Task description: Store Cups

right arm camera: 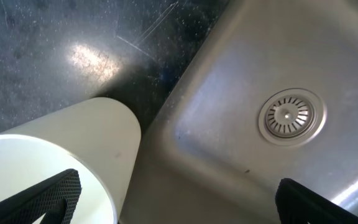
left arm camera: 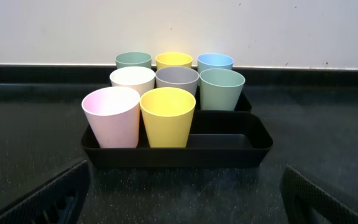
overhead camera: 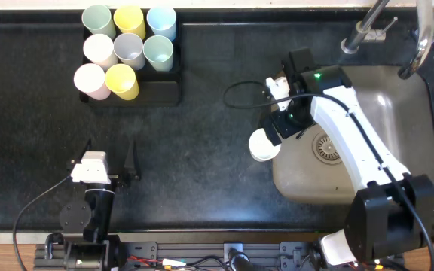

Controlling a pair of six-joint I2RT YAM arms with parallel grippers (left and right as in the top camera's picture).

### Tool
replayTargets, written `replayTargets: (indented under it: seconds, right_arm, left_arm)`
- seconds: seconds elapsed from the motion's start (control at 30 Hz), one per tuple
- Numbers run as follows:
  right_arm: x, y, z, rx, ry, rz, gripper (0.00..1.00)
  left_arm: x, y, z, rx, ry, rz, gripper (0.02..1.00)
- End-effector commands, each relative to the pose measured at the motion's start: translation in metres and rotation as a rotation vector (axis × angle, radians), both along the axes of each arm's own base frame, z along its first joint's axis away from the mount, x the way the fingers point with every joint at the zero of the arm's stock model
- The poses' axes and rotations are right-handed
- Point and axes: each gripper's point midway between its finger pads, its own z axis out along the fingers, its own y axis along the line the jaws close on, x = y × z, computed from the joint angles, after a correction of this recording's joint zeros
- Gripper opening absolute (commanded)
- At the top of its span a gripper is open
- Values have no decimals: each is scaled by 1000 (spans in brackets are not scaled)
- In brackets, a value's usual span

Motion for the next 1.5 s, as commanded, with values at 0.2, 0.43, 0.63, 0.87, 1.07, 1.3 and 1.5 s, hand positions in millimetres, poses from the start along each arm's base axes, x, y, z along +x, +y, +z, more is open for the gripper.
replayTargets:
  seconds: [0.2, 0.43, 0.63, 0.87, 1.07, 1.3, 1.5]
  right_arm:
    - [5, 3, 2, 19, 0, 18, 1000]
    - [2, 7, -2, 28, 24, 32, 283]
    - [-7, 38, 2, 182, 65, 60, 45]
    - [-7, 46, 7, 178, 52, 93, 45]
    - [22, 47, 60, 144, -72, 82, 45]
    - [80, 114, 194, 263, -427, 110, 42]
    - [100, 190, 205, 297, -467, 253, 45]
  left_arm:
    - [0, -1, 0, -19, -5, -4, 998]
    - [0, -1, 0, -19, -5, -4, 998]
    - [0, -1, 0, -19, -5, -4, 998]
    - [0, -1, 0, -19, -5, -4, 998]
    - [0, -1, 0, -19, -5, -4, 998]
    - [0, -1, 0, -19, -5, -4, 998]
    - [0, -1, 0, -19, -5, -4, 998]
